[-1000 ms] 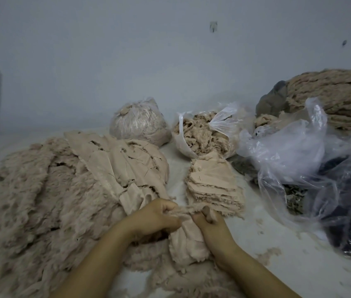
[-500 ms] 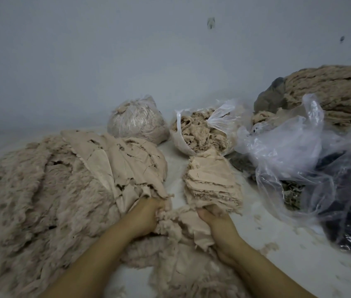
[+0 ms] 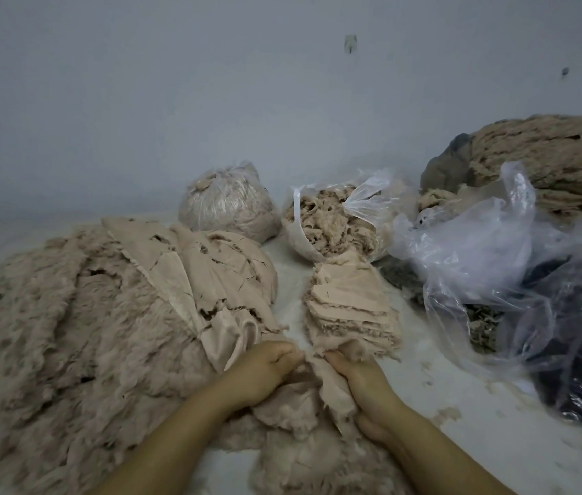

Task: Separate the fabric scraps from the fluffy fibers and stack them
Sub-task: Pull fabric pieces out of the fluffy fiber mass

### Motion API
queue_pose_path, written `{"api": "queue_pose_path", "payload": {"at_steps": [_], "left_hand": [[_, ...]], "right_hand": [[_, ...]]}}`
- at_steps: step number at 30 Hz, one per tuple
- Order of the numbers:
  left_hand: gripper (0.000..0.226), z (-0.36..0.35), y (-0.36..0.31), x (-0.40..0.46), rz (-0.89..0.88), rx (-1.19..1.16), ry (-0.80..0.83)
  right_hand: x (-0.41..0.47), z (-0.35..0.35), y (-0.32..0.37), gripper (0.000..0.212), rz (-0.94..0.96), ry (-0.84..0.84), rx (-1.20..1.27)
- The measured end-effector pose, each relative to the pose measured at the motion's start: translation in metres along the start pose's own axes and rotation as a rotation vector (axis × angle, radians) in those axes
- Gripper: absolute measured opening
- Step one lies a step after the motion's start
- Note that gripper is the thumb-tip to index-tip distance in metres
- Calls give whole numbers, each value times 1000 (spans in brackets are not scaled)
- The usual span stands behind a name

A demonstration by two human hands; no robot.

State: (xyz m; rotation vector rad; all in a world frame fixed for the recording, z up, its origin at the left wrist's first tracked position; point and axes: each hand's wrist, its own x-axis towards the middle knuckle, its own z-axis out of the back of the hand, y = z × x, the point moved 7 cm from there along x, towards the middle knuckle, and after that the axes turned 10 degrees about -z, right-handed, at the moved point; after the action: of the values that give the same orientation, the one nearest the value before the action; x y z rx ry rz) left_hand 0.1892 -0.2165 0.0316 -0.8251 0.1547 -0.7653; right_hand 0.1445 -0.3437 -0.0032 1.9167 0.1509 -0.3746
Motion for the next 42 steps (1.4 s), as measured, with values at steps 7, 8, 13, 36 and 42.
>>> {"api": "queue_pose_path", "payload": {"at_steps": [7, 8, 13, 36, 42], "left_hand": [[43, -5, 13, -15, -86, 378, -183], [44, -4, 14, -21, -117, 388, -213], [44, 3, 21, -35, -120, 314, -207], [39, -16, -4, 25, 105, -515, -455], [31, -24, 8, 19, 146, -533, -367]], "right_hand": [[5, 14, 10, 14, 201, -297, -525], [5, 19, 18, 16, 271, -392, -732], [15, 30, 25, 20, 316, -445, -1139], [8, 14, 19, 17, 338, -203, -385], [16, 20, 7, 34, 156, -184, -103]]}}
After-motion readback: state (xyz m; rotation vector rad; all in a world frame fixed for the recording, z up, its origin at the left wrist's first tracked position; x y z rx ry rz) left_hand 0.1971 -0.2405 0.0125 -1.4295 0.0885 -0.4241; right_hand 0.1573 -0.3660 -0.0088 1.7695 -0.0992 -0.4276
